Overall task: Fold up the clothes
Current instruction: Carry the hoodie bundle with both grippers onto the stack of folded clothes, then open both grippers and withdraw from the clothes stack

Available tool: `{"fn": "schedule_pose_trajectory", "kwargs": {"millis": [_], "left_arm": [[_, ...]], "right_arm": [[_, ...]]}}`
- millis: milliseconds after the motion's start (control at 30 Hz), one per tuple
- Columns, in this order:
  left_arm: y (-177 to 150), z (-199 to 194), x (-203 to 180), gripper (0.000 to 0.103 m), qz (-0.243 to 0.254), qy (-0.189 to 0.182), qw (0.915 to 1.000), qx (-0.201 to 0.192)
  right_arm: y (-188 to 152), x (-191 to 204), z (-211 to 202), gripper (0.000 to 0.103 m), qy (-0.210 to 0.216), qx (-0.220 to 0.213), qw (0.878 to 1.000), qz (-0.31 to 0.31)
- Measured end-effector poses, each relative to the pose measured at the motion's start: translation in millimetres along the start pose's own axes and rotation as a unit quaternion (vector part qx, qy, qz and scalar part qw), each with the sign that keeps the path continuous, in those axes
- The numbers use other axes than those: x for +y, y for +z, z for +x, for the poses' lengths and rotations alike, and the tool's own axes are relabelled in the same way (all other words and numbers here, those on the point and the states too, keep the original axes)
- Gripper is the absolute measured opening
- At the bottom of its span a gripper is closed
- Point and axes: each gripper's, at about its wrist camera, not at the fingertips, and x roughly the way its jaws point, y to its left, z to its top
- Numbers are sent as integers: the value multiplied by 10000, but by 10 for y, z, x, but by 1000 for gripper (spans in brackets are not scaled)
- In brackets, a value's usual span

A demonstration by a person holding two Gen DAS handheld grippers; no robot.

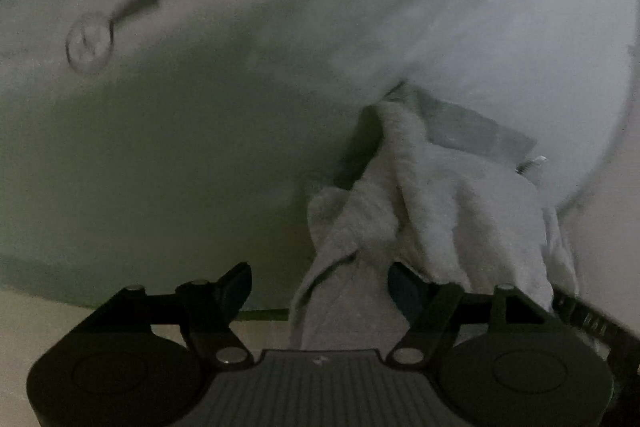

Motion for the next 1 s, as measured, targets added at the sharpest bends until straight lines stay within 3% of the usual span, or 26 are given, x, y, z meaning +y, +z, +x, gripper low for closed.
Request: {"fn": "schedule_pose_trajectory", "kwargs": {"millis": [100,267,467,700,1000], "left_arm": [[-68,-298,5,97,328,-133,9992,-183],[-399,-907,-134,100,1001,-397,9936,-346],[-828,-1491,-238,103,1040,-765,9914,-236],[-1514,-2058,-349,103,1700,-504,9841,-83],[-2086,-2381,-298,103,2214,-749,9712,461]], "right_arm": [[-58,-23,-405,101,-205,-305,9991,-226],[-332,-114,-1116,102,-115,-481,9979,-424],[-872,-201,-1817,101,92,-87,9997,-214],[-1496,-317,-2580,101,161,467,9985,-216],[-2042,-405,-3008,101,-51,779,9969,121]]}}
